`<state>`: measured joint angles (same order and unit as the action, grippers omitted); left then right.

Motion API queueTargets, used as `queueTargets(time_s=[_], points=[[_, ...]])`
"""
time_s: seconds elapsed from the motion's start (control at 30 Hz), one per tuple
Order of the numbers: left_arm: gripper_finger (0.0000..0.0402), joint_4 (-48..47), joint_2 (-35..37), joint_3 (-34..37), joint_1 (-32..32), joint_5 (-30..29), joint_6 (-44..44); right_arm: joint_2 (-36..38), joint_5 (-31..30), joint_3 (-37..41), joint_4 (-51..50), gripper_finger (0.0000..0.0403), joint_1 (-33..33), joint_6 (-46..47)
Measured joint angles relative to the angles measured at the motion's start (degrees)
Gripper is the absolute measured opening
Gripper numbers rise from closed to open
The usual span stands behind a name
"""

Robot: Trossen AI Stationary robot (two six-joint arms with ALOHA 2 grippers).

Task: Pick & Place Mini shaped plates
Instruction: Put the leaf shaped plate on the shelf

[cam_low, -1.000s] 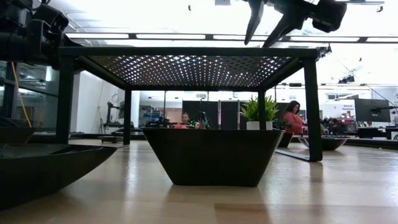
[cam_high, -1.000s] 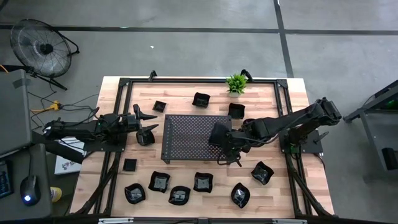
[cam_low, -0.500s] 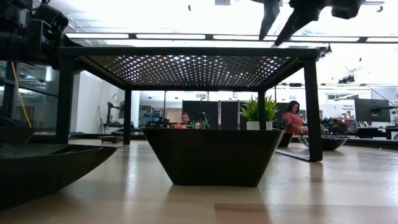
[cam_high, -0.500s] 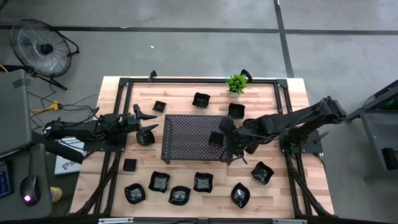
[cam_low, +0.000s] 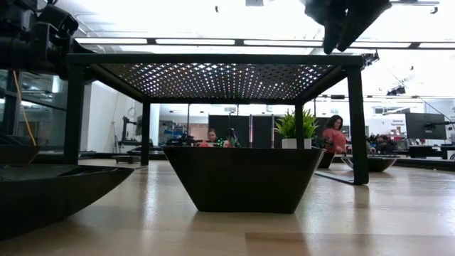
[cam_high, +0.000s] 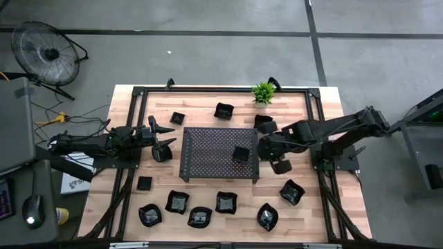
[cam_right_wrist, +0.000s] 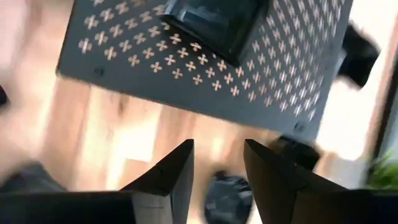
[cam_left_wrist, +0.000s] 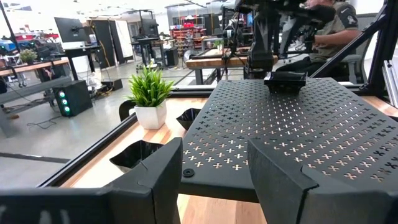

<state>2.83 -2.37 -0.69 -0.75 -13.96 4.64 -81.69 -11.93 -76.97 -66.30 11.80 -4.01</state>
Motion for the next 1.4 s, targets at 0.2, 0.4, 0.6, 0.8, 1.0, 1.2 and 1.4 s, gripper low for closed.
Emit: queueTargets(time_s=[0.2,0.4,0.6,0.8,1.0,1.2,1.4], points=[[0.0176,0.0,0.0,0.0,0.0,0.0,0.0,0.0,5.7,0.0,-1.6,0.0135,-2.9,17.9],[0.0176,0.0,0.0,0.0,0.0,0.0,0.0,0.0,9.2,0.0,-3.7,0.0135,-5.4,32.4],[0.0176,0.0,0.0,0.0,0.0,0.0,0.0,0.0,7.2,0.0,-5.5,0.0135,-7.0,45.5],[0.0176,0.0,0.0,0.0,0.0,0.0,0.0,2.1,2.4,0.0,-12.6,0.0135,-10.6,64.1],[0.0176,0.0,0.0,0.0,0.0,0.0,0.0,5.3,0.0,0.0,-18.9,0.0135,-15.0,65.1],[0.0176,0.0,0.0,0.0,0.0,0.0,0.0,7.4,-0.1,0.0,-22.9,0.0135,-19.0,64.8],[0.0176,0.0,0.0,0.0,0.0,0.0,0.0,11.0,4.2,6.5,-18.7,0.0135,-21.9,63.2]])
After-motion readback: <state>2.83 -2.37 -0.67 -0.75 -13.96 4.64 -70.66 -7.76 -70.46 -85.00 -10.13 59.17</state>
